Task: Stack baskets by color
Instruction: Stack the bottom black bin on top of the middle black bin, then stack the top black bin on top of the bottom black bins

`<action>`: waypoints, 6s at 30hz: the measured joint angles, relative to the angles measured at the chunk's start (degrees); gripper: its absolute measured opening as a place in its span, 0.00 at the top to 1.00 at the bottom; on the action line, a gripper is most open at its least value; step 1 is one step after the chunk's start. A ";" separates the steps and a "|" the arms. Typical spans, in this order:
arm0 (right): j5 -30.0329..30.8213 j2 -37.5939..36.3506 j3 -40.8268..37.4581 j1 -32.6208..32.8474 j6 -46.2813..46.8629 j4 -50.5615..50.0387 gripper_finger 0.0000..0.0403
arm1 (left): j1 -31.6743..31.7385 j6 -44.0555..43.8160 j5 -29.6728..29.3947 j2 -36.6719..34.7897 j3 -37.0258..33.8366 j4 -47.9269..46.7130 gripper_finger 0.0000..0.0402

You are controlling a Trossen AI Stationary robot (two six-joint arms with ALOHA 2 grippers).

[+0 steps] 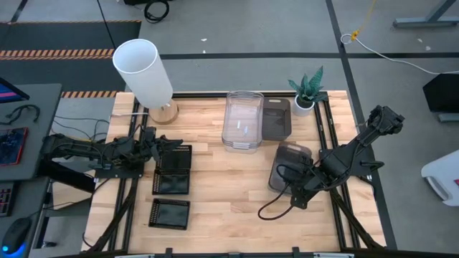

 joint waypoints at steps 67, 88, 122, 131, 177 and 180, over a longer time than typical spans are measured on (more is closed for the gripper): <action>-14.77 -0.04 0.65 -51.02 -42.66 3.56 0.60 | 0.01 -0.01 0.00 0.01 0.00 0.00 0.92; -15.01 0.02 -14.28 -57.61 -55.99 18.82 0.43 | 0.00 0.01 0.00 0.02 0.00 0.00 0.93; -12.87 -0.09 -26.63 -57.61 -63.25 34.75 0.94 | 0.00 -0.01 0.00 0.02 0.00 0.00 0.93; -13.61 -0.32 -26.62 -57.37 -61.57 34.34 0.98 | 0.01 0.00 0.00 0.00 0.00 0.00 0.91; -2.09 -0.51 12.74 -9.05 -0.66 -3.49 0.99 | 0.02 0.00 0.00 0.02 0.00 0.01 0.93; -2.38 0.71 12.74 -4.32 4.18 -2.56 0.99 | 0.00 0.01 0.00 0.00 0.00 -0.02 0.93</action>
